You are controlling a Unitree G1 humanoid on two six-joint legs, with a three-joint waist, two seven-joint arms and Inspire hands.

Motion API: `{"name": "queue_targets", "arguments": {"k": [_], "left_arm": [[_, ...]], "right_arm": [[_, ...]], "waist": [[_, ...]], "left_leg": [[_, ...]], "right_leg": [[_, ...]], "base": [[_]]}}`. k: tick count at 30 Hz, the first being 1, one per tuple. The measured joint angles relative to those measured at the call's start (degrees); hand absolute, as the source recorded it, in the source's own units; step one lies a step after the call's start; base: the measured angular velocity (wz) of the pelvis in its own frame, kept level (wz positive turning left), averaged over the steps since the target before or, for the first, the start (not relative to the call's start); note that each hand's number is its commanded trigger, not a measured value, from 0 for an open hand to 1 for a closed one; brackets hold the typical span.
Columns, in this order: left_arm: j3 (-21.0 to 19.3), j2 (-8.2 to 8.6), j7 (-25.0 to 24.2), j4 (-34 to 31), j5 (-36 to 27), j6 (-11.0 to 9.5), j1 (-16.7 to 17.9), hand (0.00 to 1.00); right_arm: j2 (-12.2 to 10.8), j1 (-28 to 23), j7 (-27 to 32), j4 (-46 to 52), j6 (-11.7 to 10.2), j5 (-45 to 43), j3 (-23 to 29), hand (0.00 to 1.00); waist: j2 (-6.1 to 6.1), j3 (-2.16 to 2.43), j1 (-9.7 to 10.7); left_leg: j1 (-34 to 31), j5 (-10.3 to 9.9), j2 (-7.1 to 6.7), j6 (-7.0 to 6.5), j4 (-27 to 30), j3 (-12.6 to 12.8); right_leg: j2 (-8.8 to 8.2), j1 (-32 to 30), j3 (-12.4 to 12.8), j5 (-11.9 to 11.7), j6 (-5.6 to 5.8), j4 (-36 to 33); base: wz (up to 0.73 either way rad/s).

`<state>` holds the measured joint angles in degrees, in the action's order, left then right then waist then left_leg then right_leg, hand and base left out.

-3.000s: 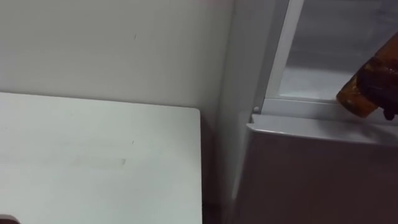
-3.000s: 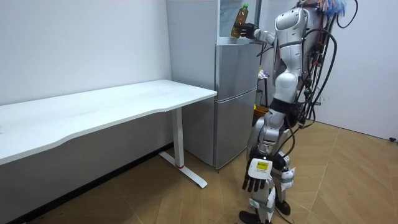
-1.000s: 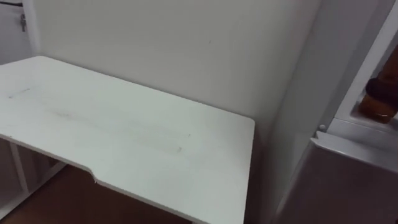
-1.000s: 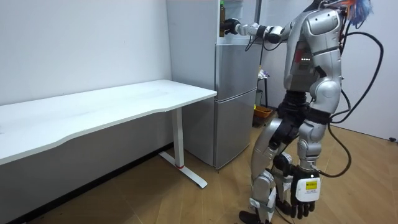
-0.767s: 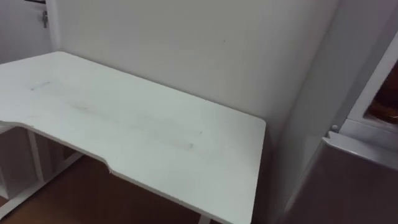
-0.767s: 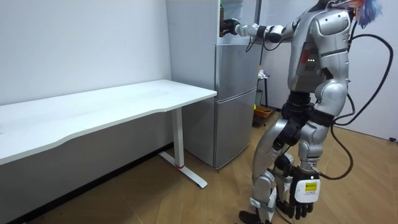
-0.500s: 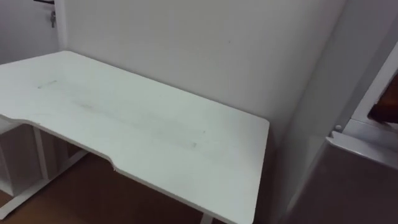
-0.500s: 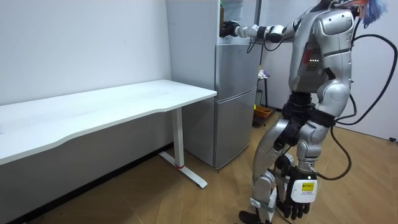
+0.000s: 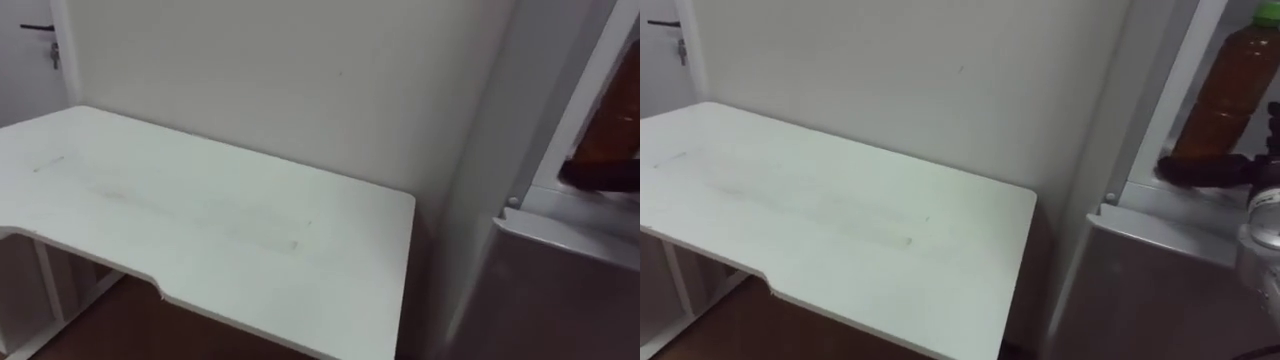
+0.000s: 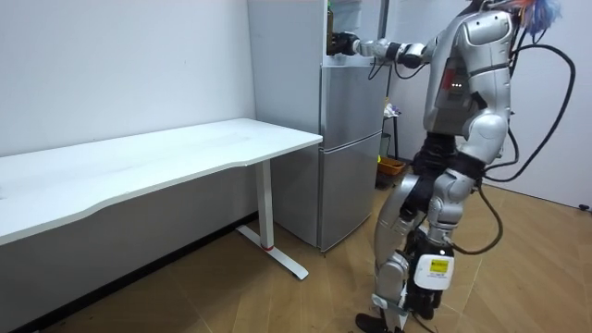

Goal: Put the bottle in the upper fridge

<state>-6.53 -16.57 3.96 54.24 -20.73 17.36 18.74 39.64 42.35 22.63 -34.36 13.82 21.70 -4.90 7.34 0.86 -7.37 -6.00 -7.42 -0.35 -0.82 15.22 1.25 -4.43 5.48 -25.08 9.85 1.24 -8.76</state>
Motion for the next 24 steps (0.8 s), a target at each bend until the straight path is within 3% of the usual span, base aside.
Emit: {"name": "queue_targets", "arguments": {"k": [11,20,24], "left_arm": [[-0.1,1.31,0.2,-1.0,0.0,-1.0,-0.1,0.0],[-0.3,1.8,-0.7,-0.7,0.0,-3.1,-0.1,0.0],[-0.3,2.43,-0.9,-0.2,0.0,-4.2,-0.4,0.0]], "right_arm": [[0.0,-3.0,-1.7,7.6,1.2,-1.8,0.2,0.0],[0.0,-4.8,1.6,14.6,2.0,-1.4,4.5,0.0],[0.0,-7.0,2.1,22.1,2.0,-1.6,6.9,0.0]], "waist": [[0.05,0.05,2.3],[-0.64,-0.23,3.6],[-0.81,-0.24,4.2]], "left_leg": [[3.1,0.0,-0.42,-0.02,-2.6,1.1],[3.4,0.0,-0.27,-0.01,-3.5,1.9],[3.6,-0.1,0.03,-0.17,-3.4,3.5]], "right_leg": [[-0.43,1.8,1.6,0.4,0.27,-0.1],[-0.56,1.3,1.8,0.4,0.3,-0.5],[-0.63,0.8,3.1,0.4,0.32,-1.1]], "base": [[-0.04],[-0.04],[-0.16]]}}
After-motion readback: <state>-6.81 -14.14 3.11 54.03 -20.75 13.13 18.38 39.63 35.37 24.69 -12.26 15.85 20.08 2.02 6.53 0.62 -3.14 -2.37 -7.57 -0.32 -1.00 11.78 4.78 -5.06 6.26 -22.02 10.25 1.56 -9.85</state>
